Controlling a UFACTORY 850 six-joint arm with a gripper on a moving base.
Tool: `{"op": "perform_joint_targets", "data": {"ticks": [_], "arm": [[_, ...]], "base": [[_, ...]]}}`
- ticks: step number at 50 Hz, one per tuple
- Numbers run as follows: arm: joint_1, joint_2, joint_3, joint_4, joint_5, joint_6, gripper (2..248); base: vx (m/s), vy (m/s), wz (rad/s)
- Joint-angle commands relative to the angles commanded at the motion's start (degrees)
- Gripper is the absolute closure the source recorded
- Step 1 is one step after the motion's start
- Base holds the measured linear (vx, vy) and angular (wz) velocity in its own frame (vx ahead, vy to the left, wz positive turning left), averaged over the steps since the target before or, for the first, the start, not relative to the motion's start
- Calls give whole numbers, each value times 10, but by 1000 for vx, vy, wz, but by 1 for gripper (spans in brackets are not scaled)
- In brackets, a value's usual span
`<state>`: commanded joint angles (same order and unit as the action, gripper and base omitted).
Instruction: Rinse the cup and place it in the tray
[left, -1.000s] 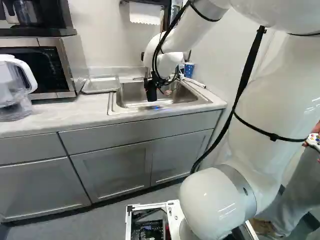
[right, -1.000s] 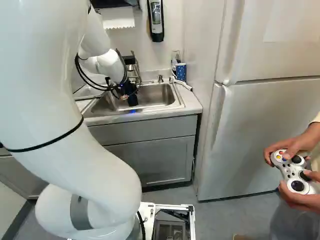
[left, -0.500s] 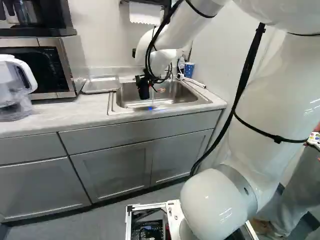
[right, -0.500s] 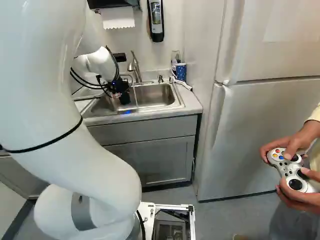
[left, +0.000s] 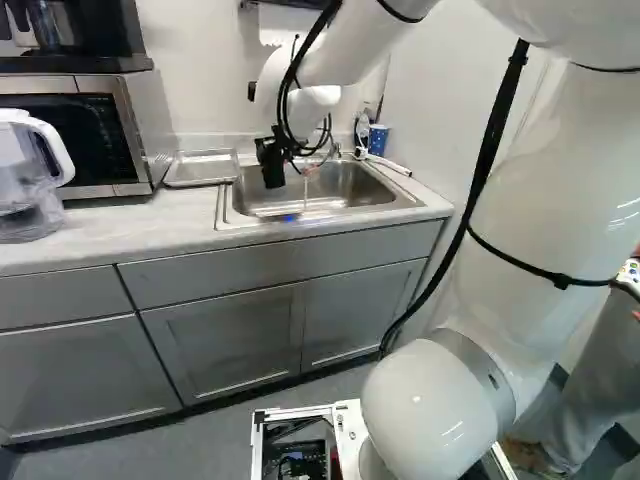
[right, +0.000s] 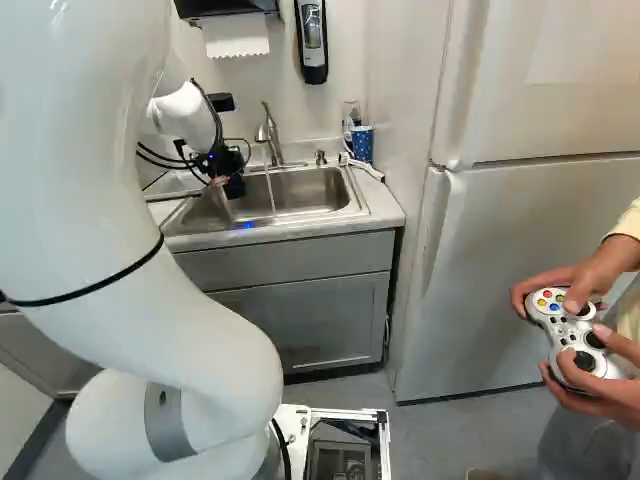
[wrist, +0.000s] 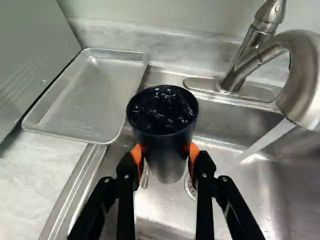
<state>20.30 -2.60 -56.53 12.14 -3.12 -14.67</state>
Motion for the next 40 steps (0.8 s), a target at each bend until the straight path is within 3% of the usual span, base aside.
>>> {"op": "perform_joint_targets", "data": {"ticks": [40], "arm": [[16, 21, -31, 0, -23, 0, 139]], "base": [[0, 0, 0]]}}
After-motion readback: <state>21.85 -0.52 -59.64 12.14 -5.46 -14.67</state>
